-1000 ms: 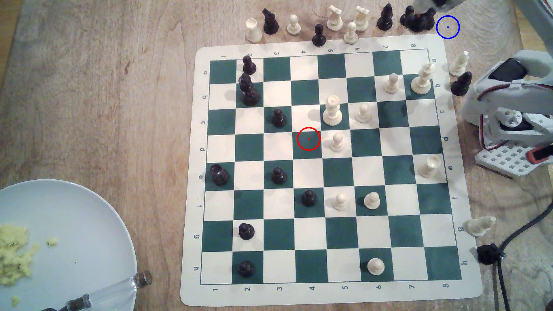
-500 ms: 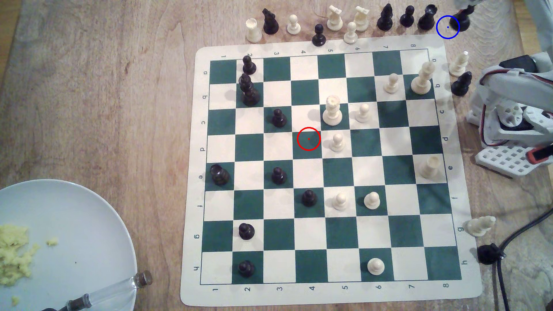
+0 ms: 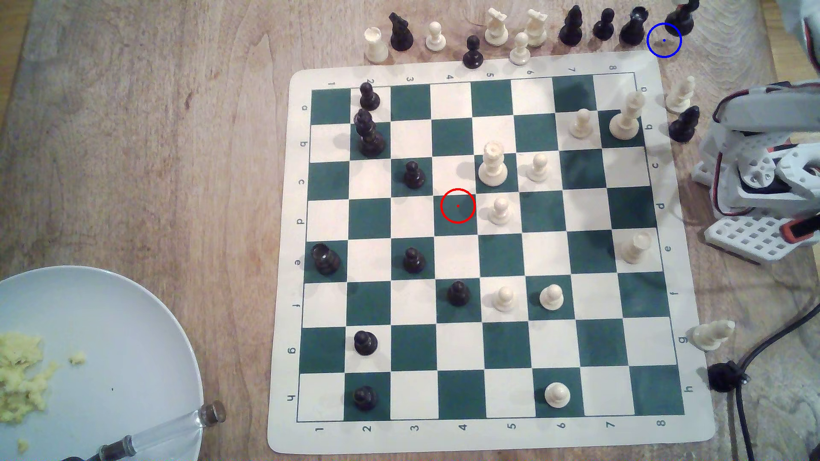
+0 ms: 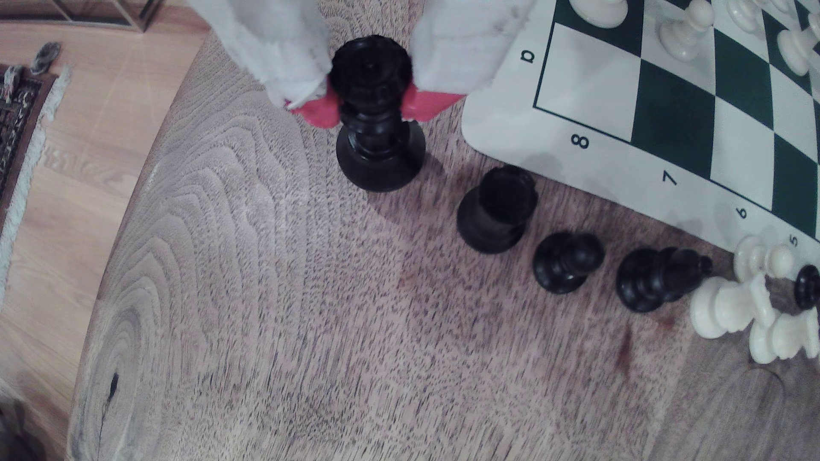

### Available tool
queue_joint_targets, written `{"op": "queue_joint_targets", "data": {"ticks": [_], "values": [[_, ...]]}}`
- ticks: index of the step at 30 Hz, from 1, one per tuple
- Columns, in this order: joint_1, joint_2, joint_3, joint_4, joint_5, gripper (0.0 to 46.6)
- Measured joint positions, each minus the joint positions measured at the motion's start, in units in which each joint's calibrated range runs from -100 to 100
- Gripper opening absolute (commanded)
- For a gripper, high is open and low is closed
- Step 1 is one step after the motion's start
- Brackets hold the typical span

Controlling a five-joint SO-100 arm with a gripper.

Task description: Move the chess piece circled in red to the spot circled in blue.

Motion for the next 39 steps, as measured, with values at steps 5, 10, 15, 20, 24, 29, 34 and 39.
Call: {"op": "queue_joint_targets", "data": {"ticks": [5,10,15,20,24,29,34,39], "values": [[0.6,2.2,0.0,-1.9,0.0,4.4],[-2.1,2.9,1.2,-2.9,-0.4,4.4],[-3.0,2.9,1.2,-2.9,-0.8,4.4],[-3.0,3.1,1.9,-3.9,-0.8,4.4],[-3.1,4.4,3.4,-5.6,-0.8,4.4],[-3.1,4.6,3.5,-6.4,-0.8,4.5],[-3.1,4.6,3.5,-6.4,-0.8,10.3],[-3.1,4.6,3.5,-6.4,-0.8,17.9]]}}
